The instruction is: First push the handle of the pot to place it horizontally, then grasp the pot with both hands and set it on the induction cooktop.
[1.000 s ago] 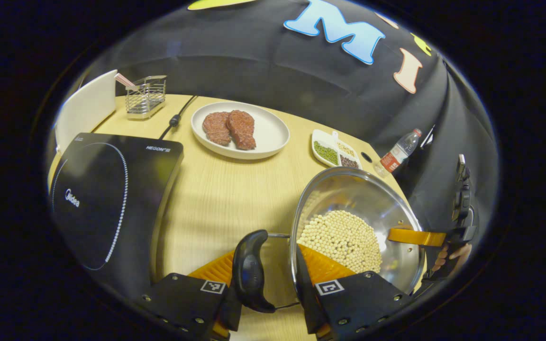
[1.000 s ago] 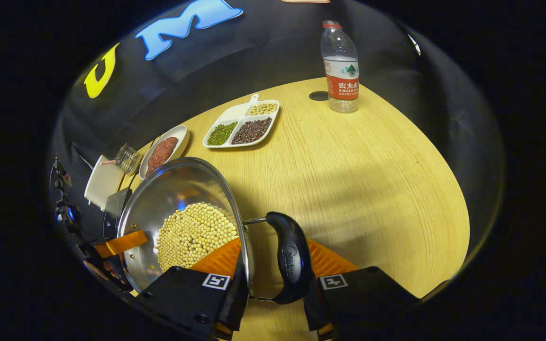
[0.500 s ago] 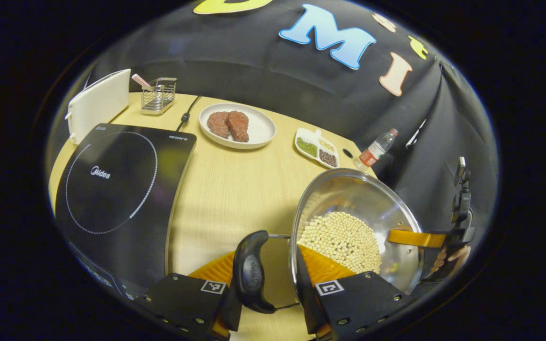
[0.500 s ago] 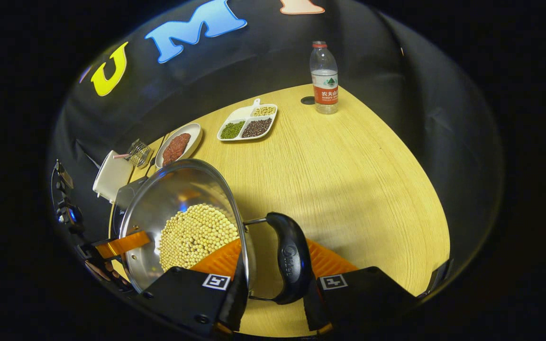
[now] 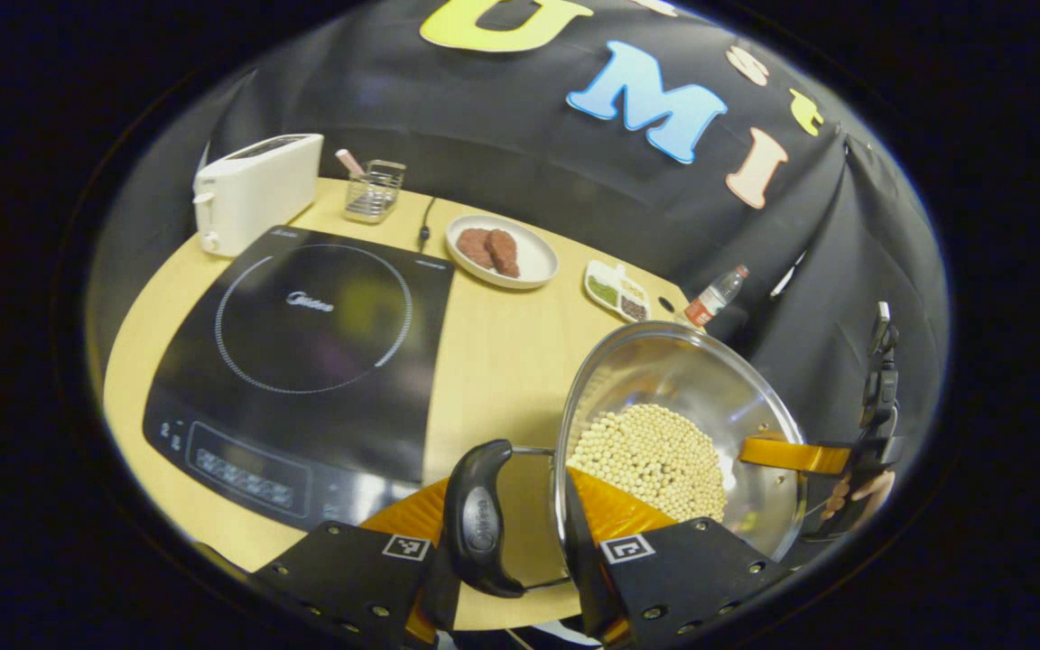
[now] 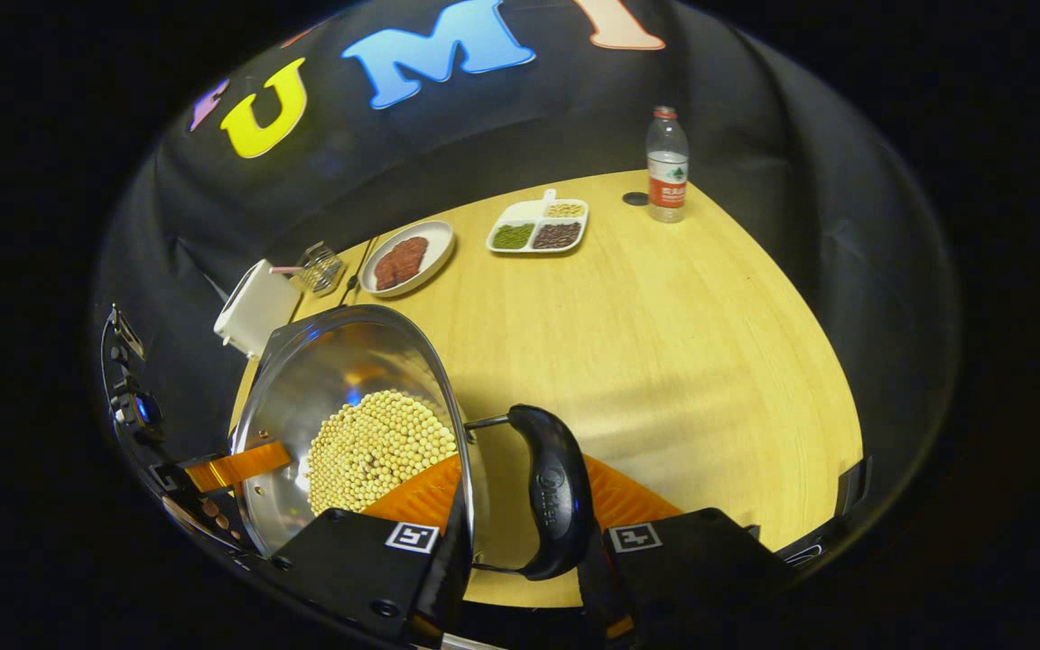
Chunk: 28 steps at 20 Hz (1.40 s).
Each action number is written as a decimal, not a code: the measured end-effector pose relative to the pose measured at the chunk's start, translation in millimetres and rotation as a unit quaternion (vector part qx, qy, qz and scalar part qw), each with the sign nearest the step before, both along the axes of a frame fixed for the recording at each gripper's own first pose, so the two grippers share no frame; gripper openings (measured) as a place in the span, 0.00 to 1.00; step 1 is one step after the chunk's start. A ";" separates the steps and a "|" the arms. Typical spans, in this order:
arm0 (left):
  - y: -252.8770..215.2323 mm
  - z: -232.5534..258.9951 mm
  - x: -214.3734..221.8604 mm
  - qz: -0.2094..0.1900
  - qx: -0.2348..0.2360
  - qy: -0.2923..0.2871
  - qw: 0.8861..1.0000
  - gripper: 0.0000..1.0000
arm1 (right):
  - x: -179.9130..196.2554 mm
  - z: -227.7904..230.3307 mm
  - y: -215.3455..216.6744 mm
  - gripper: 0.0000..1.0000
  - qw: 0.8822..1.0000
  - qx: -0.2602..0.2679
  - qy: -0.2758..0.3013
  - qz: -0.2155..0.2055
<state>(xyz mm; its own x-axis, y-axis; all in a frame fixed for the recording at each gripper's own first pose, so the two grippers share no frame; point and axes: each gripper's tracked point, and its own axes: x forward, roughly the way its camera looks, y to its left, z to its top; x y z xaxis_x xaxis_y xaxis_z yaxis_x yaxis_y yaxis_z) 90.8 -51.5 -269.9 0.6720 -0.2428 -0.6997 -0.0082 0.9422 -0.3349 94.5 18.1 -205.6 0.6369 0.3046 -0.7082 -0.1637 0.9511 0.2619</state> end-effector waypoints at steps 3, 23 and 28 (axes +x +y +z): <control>37.0 9.1 -18.2 0.022 0.003 -0.003 1.000 0.56 | -9.4 6.6 30.3 0.51 1.000 0.003 -0.004 0.025; 232.0 43.8 6.5 0.074 0.032 -0.060 0.995 0.56 | 7.5 25.1 215.0 0.51 0.997 0.042 -0.018 0.058; 272.5 47.6 42.7 0.078 0.034 -0.075 0.994 0.53 | 33.3 30.9 257.4 0.53 0.997 0.053 -0.027 0.058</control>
<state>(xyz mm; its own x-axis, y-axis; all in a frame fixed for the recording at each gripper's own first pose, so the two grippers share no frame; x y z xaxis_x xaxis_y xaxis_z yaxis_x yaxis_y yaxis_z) 133.5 221.1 -222.3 0.7959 -0.0829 -0.5997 -0.1107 0.9539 -0.2788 127.8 275.5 -174.7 0.6291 0.4490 -0.6345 -0.2868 0.8928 0.3474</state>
